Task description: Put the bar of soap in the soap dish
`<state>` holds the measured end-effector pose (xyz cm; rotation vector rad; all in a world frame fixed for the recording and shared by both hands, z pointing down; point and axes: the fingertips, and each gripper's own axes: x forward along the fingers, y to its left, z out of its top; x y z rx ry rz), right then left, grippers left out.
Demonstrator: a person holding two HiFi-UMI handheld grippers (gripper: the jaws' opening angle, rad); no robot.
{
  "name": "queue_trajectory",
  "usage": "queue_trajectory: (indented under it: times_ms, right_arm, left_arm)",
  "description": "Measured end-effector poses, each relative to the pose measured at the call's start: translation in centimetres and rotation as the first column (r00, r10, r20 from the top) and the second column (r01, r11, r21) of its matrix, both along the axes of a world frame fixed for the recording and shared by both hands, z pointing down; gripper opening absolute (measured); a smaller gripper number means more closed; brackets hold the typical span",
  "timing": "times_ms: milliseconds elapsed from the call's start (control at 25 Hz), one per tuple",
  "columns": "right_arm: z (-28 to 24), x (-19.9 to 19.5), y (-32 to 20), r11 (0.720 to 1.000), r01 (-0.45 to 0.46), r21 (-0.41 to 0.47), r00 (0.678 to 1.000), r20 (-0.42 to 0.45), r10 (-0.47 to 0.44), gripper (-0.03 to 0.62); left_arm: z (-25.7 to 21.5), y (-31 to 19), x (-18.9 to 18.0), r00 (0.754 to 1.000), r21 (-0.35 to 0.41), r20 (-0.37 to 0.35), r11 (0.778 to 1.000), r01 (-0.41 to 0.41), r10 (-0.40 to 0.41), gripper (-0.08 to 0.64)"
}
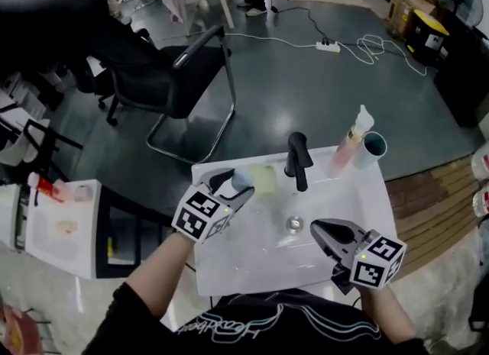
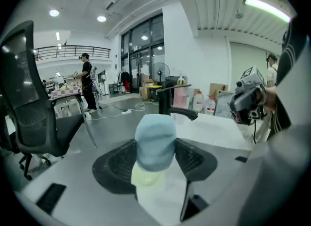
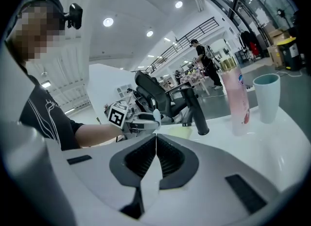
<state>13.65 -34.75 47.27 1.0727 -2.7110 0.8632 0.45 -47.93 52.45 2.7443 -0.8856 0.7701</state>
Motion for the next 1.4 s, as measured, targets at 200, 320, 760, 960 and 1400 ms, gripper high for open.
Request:
queue_trajectory:
  times_ms: [200,320,760,960,1400]
  right_arm:
    - [1.5,0.2,-0.3,0.999,-0.008,-0.034,1.000,0.020,0.008,0.028]
    - [2.4,0.3,-0.3,0.999,-0.003,-0.046,1.000,0.012,0.003,0.028]
    - [3.7,-0.4,-0.8,0.998,0.024,-0.063,1.000,-0.006,-0.025,0.028]
    - [4.2,-0.3,-1.3,0.997,0.019,-0.074,1.000,-0.002,-0.019,0.028]
    - [4.8,0.0,-1.4,0.995,-0.002,-0.097,1.000,-0.003,0.001,0.028]
  left_arm:
    - [2.6,-1.0,1.0,0.996,-0.056,0.069,0.997,-0.045,0.048,0.264]
    - [4.2,-1.3,1.6,0.978,-0.042,0.172,0.993,-0.109,0.115,0.265]
    - [9.1,-2.2,2.0,0.852,-0.071,0.445,0.959,-0.273,0.275,0.265]
    - [9.8,-2.9,2.1,0.849,-0.110,0.432,0.952,-0.286,0.305,0.265]
    - [10.2,-4.0,2.0,0.887,-0.143,0.365,0.958,-0.248,0.284,0.268]
